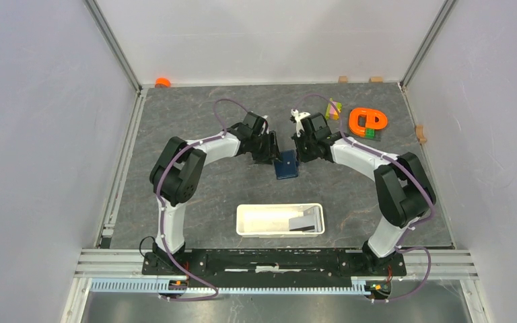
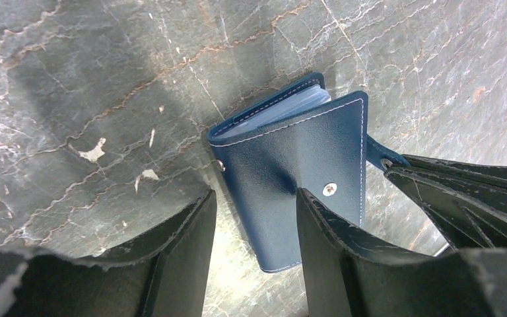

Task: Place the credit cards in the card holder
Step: Close the card holder at the center of the board.

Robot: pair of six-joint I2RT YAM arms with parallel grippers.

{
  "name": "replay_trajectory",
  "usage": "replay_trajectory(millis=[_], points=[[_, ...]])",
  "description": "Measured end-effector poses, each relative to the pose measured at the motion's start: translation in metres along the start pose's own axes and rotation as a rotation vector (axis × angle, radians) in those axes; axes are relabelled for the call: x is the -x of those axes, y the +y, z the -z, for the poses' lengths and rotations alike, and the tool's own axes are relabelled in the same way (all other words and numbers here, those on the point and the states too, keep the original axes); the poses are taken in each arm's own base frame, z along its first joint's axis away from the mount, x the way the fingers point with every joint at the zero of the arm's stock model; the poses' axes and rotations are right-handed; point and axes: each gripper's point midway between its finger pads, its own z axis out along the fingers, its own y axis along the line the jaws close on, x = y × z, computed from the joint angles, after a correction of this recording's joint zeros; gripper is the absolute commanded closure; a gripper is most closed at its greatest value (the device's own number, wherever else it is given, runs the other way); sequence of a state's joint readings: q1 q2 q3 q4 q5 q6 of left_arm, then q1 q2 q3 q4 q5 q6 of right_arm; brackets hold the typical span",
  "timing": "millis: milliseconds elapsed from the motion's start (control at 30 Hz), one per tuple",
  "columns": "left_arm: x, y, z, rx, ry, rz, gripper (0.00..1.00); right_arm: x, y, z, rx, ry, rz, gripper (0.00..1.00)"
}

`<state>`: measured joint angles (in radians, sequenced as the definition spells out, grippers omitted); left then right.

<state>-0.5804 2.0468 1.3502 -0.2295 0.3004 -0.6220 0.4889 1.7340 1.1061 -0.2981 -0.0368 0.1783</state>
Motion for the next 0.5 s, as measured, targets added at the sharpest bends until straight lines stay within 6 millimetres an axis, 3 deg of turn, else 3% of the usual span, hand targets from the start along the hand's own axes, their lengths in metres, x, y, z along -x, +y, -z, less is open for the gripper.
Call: replay_trajectory(millis=[500], points=[[-0.005,-0.001,-0.007,0.046,0.022,-0.010,0.59,-0.002,0.023,-0.002,0.140,0.003,0.014,1.00]])
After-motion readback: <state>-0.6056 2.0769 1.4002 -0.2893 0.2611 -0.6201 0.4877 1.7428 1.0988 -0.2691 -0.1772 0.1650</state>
